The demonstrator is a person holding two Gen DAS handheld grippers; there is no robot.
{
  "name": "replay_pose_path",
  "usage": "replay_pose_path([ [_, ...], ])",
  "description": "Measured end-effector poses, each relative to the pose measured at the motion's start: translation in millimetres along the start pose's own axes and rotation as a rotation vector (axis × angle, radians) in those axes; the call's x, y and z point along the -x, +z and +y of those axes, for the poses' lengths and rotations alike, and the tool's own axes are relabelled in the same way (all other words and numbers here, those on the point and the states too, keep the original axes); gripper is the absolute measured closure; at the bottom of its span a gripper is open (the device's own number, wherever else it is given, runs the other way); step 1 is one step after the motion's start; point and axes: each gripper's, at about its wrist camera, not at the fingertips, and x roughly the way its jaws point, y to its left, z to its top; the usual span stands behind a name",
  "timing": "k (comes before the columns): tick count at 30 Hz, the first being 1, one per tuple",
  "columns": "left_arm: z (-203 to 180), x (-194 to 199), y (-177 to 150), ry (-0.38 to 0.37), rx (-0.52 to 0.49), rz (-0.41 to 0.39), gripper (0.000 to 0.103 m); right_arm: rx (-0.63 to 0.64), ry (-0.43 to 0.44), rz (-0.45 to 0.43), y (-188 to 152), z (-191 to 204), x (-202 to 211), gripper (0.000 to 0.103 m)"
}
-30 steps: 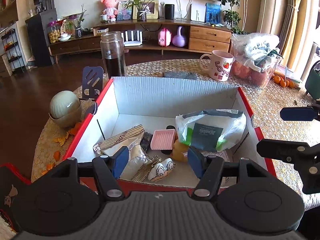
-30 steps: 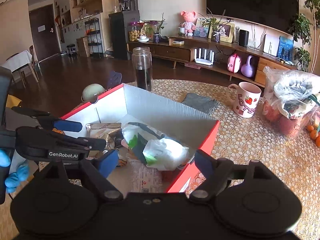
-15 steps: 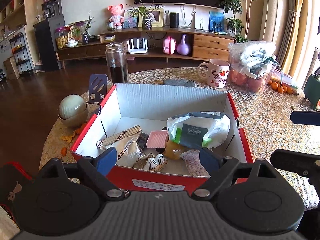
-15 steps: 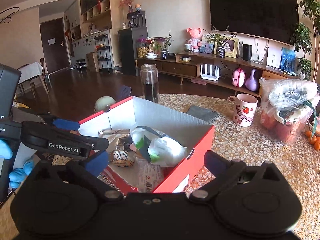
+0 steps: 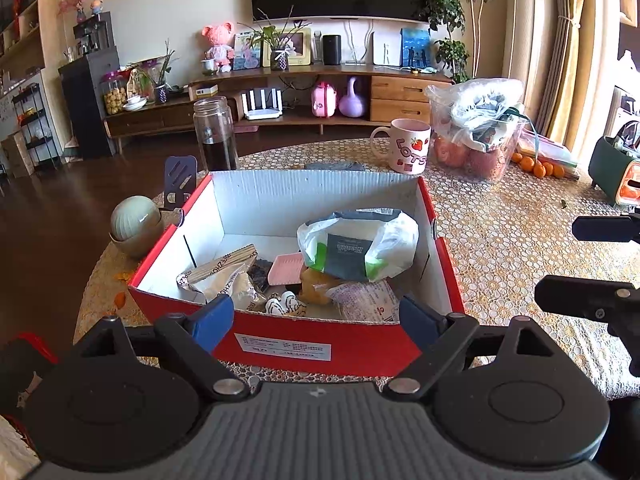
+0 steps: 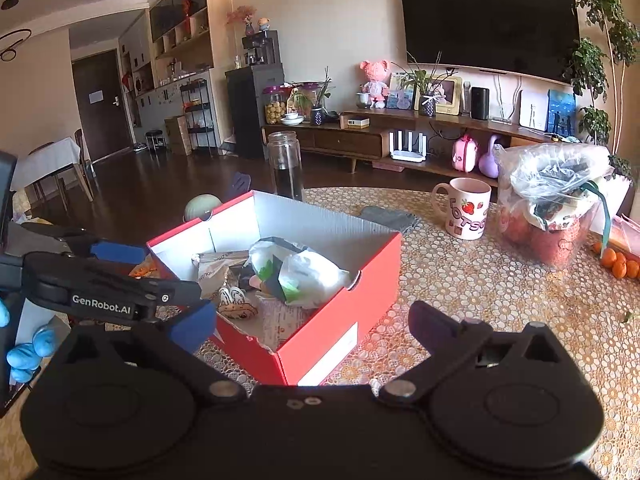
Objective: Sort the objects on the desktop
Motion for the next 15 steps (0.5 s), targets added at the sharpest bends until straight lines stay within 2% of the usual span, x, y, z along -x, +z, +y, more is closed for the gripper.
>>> replay_pose_path([
  [15,-13.8,1.6,-10.8,-0.005,-0.023,0.020,0.013,0.003,-0.060,0.005,-28.9,-9.8,16.2,0.000],
])
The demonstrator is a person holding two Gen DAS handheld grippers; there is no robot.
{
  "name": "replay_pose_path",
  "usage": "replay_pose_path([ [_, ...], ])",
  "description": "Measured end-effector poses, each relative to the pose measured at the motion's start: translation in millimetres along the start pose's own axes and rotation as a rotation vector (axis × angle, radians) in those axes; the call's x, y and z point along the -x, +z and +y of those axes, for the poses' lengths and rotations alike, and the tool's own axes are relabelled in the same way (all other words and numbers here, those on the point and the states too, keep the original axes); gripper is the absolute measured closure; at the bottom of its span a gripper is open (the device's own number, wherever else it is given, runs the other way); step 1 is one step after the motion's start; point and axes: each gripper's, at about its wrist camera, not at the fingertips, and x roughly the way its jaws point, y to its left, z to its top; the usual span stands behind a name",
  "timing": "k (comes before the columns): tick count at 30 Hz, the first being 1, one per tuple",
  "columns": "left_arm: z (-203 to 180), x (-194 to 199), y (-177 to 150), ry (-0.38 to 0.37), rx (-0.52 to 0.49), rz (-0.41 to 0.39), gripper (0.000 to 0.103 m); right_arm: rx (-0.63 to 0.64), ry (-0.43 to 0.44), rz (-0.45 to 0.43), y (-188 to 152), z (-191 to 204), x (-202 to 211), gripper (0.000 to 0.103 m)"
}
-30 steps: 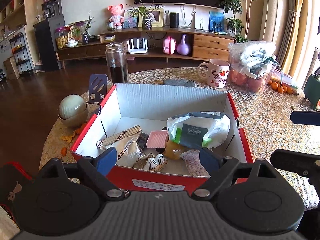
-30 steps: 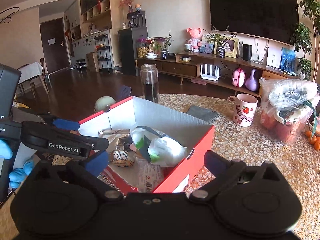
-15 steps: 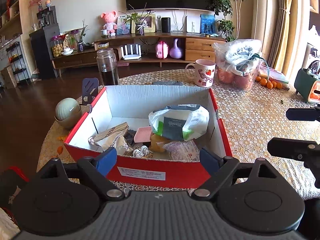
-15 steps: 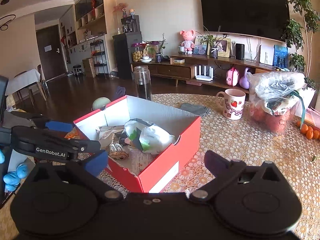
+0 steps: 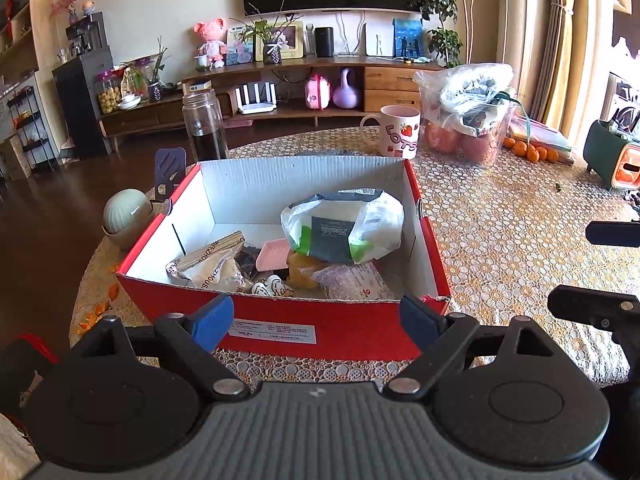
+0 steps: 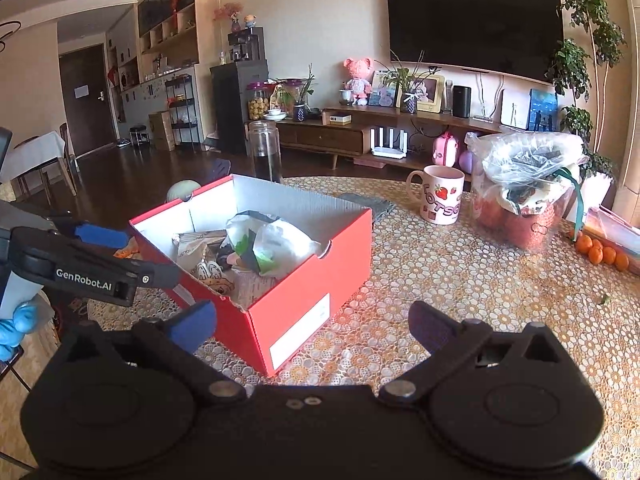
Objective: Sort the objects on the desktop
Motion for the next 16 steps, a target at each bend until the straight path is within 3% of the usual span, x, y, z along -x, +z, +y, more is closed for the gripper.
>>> replay_pose_path([
  [16,-13.2,12.1,-2.8,0.005,-0.039,-0.030,0.013,-0.077,-0.014,0.013,-18.6,-12.2,10.6,0.000],
])
